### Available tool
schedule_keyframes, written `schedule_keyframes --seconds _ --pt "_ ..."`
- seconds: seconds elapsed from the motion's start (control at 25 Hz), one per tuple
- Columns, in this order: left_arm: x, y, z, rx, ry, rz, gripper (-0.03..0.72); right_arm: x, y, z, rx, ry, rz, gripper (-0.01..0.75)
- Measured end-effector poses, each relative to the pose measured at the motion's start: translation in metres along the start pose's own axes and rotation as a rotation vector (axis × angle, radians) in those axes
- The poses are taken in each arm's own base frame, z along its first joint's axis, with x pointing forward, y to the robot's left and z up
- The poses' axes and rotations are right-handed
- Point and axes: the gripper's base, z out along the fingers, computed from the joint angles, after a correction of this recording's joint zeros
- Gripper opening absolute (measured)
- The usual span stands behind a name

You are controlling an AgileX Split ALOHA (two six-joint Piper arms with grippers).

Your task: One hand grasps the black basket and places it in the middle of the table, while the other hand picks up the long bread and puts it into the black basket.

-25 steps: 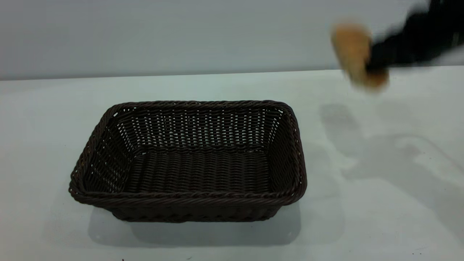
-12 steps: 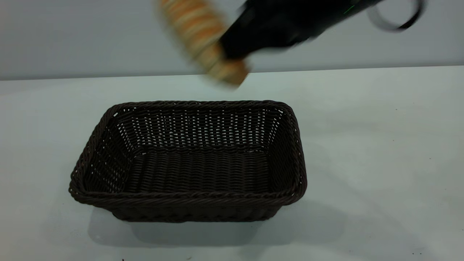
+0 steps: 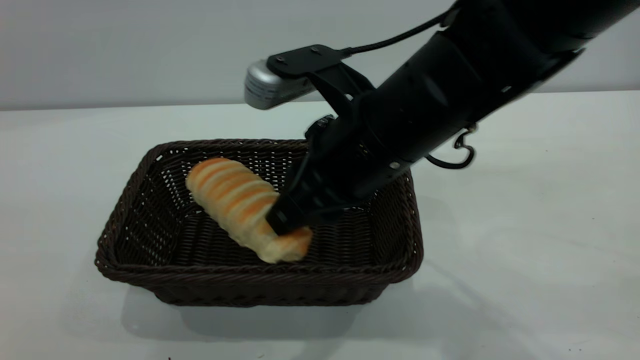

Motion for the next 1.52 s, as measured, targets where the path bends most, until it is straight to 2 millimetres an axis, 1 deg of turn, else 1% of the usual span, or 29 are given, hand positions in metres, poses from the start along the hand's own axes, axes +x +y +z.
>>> schedule_keyframes --seconds 0.12,0.2,0.24,0.44,0.48,0.56,0.6,0.68,0.8,0.88,0.96,1.04,1.12,1.24,1.36,1.4,1.52 --pt "0.0 0.0 0.0 0.0 0.0 0.0 0.585 -0.008 -0.003 0.003 0.011 -0.02 -0.01 0.039" --pt "0.0 0.0 0.0 0.0 0.0 0.0 0.585 -0.011 -0.005 0.003 0.034 -0.027 -0.022 0.093" --pt "0.0 0.0 0.0 0.0 0.0 0.0 0.585 -0.012 -0.007 0.003 0.047 -0.029 -0.028 0.134" --pt "0.0 0.0 0.0 0.0 0.0 0.0 0.585 -0.013 -0.012 0.002 0.101 -0.031 -0.03 0.473" --pt "0.0 0.0 0.0 0.0 0.0 0.0 0.585 -0.015 -0.012 0.0 0.107 -0.036 -0.032 0.52" --pt "0.0 0.0 0.0 -0.001 0.0 0.012 0.585 -0.021 -0.011 -0.008 0.132 -0.058 -0.045 0.559" --pt "0.0 0.0 0.0 -0.002 0.0 0.02 0.585 -0.028 -0.01 -0.016 0.148 -0.078 -0.065 0.561" --pt "0.0 0.001 0.0 -0.015 0.003 0.044 0.585 -0.044 -0.005 -0.04 0.186 -0.135 -0.108 0.543" --pt "0.002 0.005 0.0 -0.05 0.019 0.065 0.585 -0.075 0.014 -0.097 0.209 -0.261 -0.176 0.483" --pt "0.003 0.008 0.0 -0.083 0.041 0.075 0.585 -0.086 0.03 -0.134 0.191 -0.312 -0.211 0.44" --pt "0.005 0.011 -0.001 -0.119 0.064 0.077 0.583 -0.089 0.046 -0.166 0.159 -0.316 -0.236 0.414" --pt "0.007 0.014 -0.001 -0.157 0.088 0.075 0.576 -0.085 0.058 -0.195 0.164 -0.286 -0.233 0.403" --pt "0.01 0.017 -0.002 -0.188 0.113 0.065 0.567 -0.076 0.065 -0.218 0.184 -0.214 -0.222 0.399" --pt "0.016 0.021 0.002 -0.208 0.156 0.039 0.55 -0.056 0.072 -0.241 0.204 -0.05 -0.133 0.399" --pt "0.03 0.025 0.014 -0.208 0.237 0.018 0.54 -0.038 0.079 -0.258 0.212 0.056 -0.077 0.399" --pt "0.036 0.027 0.019 -0.207 0.267 0.009 0.538 -0.03 0.082 -0.265 0.209 0.071 -0.059 0.399" --pt "0.053 0.031 0.032 -0.207 0.348 -0.021 0.534 -0.007 0.09 -0.275 0.204 0.083 -0.037 0.399"
